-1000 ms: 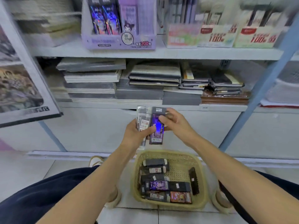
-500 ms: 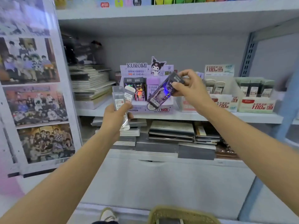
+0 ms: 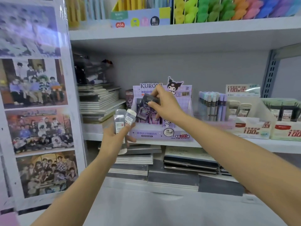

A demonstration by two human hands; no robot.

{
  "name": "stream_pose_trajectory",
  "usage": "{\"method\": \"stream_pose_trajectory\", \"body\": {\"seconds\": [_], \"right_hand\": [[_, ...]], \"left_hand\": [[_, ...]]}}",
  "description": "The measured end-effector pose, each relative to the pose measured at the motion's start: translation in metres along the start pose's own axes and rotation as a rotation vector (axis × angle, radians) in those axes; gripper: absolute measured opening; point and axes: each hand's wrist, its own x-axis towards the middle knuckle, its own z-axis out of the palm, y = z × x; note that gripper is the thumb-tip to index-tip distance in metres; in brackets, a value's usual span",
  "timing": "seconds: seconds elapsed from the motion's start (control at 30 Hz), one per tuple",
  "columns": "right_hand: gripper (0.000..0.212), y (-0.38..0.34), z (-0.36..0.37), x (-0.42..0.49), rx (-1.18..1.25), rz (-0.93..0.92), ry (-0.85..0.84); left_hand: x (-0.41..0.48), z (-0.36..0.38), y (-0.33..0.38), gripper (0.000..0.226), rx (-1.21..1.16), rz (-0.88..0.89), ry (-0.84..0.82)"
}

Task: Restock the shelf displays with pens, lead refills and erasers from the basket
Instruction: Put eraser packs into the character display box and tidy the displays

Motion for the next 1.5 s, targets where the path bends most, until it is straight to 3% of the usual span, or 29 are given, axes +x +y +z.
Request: {"method": "stream_pose_trajectory", "body": {"seconds": [0.37,0.6,0.73,1.03,1.1,1.17,1.27,1.37,1.5], "right_hand": [[0.019,-0.005,0.004,0.026,-0.194,0.039,-0.247],[0.033,-0.003,0.020,0.016,-0.291,-0.145,-0.017],[0.028,-0.001,0.022,0.018,-0.291,-0.168,-0.009],[0.036,-0.004,0.021,0.022,-0.610,-0.222,-0.055],[0.031,-0.009,0.014,0.015,-0.497,-0.241,-0.042],[0.027,-0.016,0.008,0.004,-0.178,-0.279,0.045],[0.028,-0.026,-0.002,-0.019,0.252,-0.100,0.003],[0.024,-0.014,-0.010,-0.037,0.308,0.022,-0.144],[0.020,0.009,-0.039,-0.050,0.392,0.055,-0.049]], "left_hand": [[0.004,0.003,-0.005,0.008,-0.013,0.044,0.041],[0.002,0.002,-0.003,0.010,-0.032,0.030,0.013],[0.003,0.000,-0.003,0.011,-0.034,0.011,-0.006],[-0.002,-0.004,0.008,0.011,-0.076,-0.011,-0.067],[-0.005,-0.002,0.013,0.009,-0.091,0.002,-0.072],[-0.007,0.002,0.018,0.010,-0.102,0.006,-0.108],[-0.012,0.012,0.024,0.016,-0.093,0.008,-0.180],[-0.018,0.027,0.027,0.019,-0.138,-0.021,-0.266],[-0.026,0.044,0.027,0.038,-0.166,-0.153,-0.360]]}}
